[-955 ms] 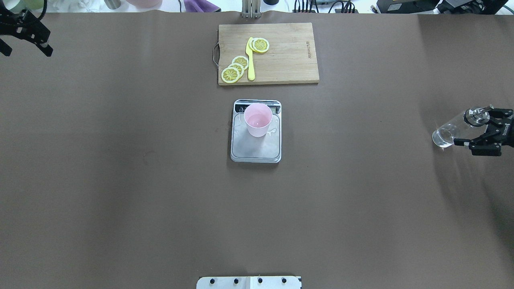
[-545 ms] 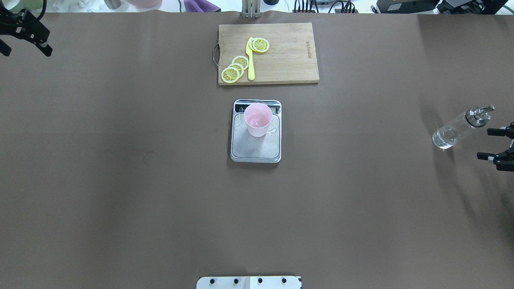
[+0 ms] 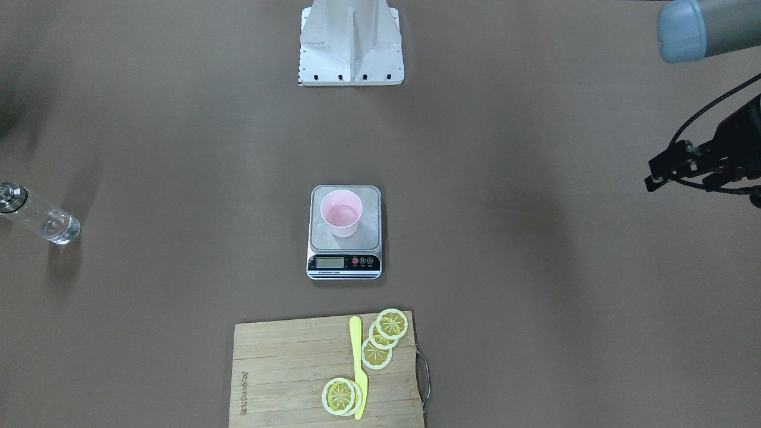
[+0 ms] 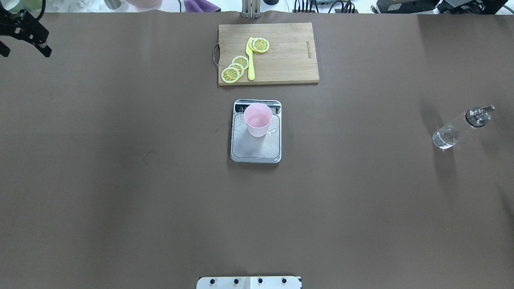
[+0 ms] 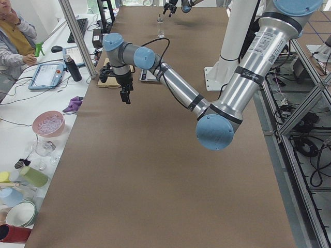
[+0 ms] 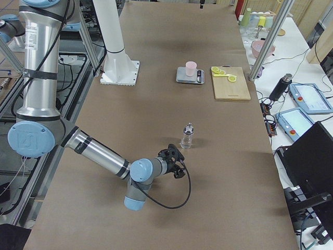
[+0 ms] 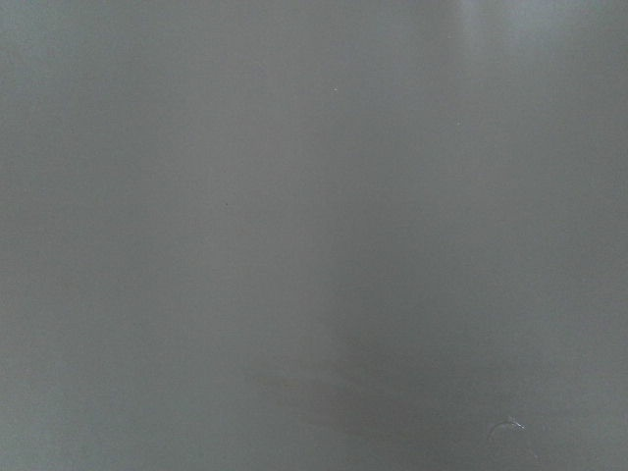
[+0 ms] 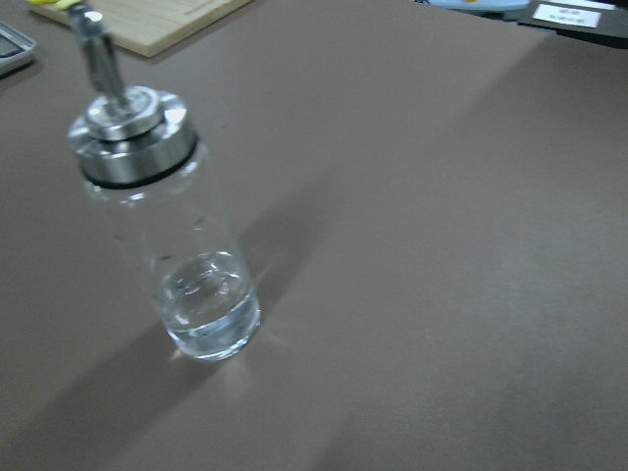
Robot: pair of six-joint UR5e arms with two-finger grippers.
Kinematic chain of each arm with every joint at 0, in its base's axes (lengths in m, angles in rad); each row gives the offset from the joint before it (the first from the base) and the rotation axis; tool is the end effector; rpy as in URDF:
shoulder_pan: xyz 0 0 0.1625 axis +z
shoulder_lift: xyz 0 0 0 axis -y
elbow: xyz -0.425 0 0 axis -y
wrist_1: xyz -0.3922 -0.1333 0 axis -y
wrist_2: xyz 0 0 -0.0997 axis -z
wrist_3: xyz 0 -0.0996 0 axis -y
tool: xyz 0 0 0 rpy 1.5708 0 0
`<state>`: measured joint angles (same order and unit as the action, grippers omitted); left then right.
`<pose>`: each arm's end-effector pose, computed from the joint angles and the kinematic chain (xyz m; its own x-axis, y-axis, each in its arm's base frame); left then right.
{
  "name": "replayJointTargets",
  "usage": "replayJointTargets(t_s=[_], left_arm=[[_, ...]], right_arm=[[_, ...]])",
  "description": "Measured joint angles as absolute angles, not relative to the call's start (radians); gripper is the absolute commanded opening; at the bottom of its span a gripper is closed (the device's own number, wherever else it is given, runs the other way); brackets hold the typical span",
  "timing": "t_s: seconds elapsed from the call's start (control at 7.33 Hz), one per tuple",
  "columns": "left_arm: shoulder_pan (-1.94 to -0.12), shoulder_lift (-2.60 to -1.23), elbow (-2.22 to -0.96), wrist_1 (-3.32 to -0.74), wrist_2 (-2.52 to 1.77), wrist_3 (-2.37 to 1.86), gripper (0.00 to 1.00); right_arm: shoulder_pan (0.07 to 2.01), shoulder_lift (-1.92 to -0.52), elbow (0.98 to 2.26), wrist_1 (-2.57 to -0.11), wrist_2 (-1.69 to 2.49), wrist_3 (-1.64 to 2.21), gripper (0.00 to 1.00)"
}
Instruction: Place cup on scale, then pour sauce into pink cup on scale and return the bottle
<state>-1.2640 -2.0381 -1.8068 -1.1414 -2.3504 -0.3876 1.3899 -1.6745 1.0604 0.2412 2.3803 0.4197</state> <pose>0.1226 -0.5966 0.3295 0.6844 0.0198 -0.7288 -0.0346 0.9994 -0.0054 -0.0076 -0.3817 0.7434 0.5356 -0.5729 0.6203 -0.1672 0.6481 0.7430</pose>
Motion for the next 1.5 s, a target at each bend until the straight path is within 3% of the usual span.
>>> replayJointTargets(t_s=[0.55, 0.95, 1.5], left_arm=[[-1.263, -2.034, -1.806, -1.143, -2.312, -0.388, 0.97], [-1.268, -2.027, -1.808, -1.146, -2.303, -0.35, 0.97], [-1.373, -1.974, -1.727, -1.148, -2.25, 0.019, 0.97]], right_arm=[[1.51, -1.559, 1.132, -0.333, 2.437, 0.415, 1.0], [1.491, -1.466, 1.208, -0.807, 2.442, 0.374, 1.0], [1.528, -1.446, 1.383, -1.345, 2.319, -0.051, 1.0]])
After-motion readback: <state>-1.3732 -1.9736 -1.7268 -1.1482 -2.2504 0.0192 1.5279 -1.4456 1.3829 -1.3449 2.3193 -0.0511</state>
